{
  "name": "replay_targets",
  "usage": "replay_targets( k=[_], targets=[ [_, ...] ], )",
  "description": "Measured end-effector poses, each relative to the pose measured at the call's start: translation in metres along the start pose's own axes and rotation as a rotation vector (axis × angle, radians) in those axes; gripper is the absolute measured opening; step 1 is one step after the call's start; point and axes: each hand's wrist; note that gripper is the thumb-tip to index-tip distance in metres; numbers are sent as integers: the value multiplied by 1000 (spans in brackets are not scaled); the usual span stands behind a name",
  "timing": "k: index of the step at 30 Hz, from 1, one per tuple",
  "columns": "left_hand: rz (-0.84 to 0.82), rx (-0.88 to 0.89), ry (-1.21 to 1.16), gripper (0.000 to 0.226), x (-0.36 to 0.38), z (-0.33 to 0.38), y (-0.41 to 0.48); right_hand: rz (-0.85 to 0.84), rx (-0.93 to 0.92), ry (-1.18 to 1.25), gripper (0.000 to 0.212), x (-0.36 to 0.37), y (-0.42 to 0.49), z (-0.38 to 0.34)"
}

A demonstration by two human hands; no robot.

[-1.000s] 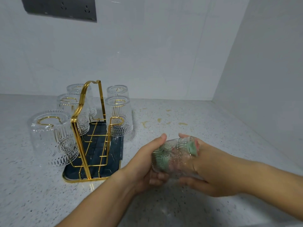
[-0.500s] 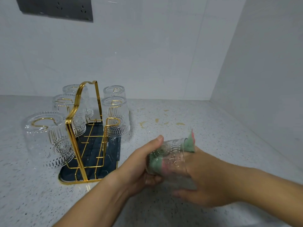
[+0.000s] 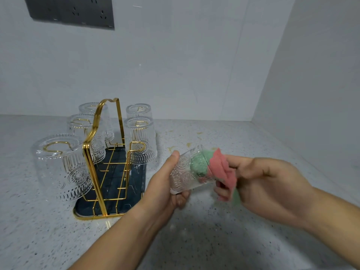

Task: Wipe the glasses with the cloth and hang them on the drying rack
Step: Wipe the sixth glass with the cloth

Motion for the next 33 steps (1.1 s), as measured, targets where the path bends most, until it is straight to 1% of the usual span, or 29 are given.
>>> replay_targets(
  k=[2,3,4,6,7,10,12,14,16,17,19,20,21,22,24,26,28,30,31,32,33],
  targets=[
    [6,-3,-19,36,-1,1,-1,-115,12,-55,72,0,1,-5],
    [4,-8,-22,36,0,2,-2,-142,17,-150,79,0,3,-8],
    [5,-18,-20,38,0,3,-3,-138,22,-280,80,0,4,-9],
    [7,-42,-12,40,0,2,-3,-27,21,-553,66,2,5,-8],
    [-1,-51,-9,41,0,2,-3,47,16,-640,56,3,6,-7],
    [-43,-59,-7,43,-2,1,-2,229,-12,-687,34,6,7,-2],
    [-56,-55,-6,45,-3,0,-1,310,-43,-719,27,9,9,0],
    [-60,-60,4,46,-4,-1,-1,386,-85,-817,22,9,12,2],
    [-72,-81,5,51,-4,-1,0,431,-109,-889,16,9,14,2],
    [-78,-95,2,56,-4,-1,0,443,-122,-964,20,8,14,2],
    [-89,-122,-9,63,-5,0,0,476,-160,-1252,43,2,16,5],
    [-100,-132,-17,65,-4,0,0,488,-168,-1358,54,0,17,7],
    [-106,-140,-27,66,-3,1,-1,498,-165,-1383,61,-1,19,9],
    [-103,-152,-32,65,-2,1,-1,502,-157,-1348,63,1,21,12],
    [-94,-192,-51,58,-1,0,-1,502,-177,-1295,57,6,27,24],
    [-125,-240,-85,56,2,0,-3,547,-274,-1304,54,14,35,36],
    [-123,-234,-90,57,3,-1,-3,638,-387,-1285,52,21,43,46],
    [-70,-155,-68,61,4,-2,-2,741,-464,-1230,41,26,53,52],
    [-26,-79,-42,65,5,-2,-2,781,-473,-1154,39,30,57,52],
    [22,18,7,67,7,-2,-4,810,-455,-1045,40,35,62,50],
    [59,135,77,60,8,-3,-7,839,-405,-935,44,40,65,45]
  ],
)
Point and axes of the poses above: each hand's wrist, its own y-axis towards the middle knuckle, its own x-axis out of the palm, z = x × y, and after that the axes turned 6 degrees about -y, right-handed
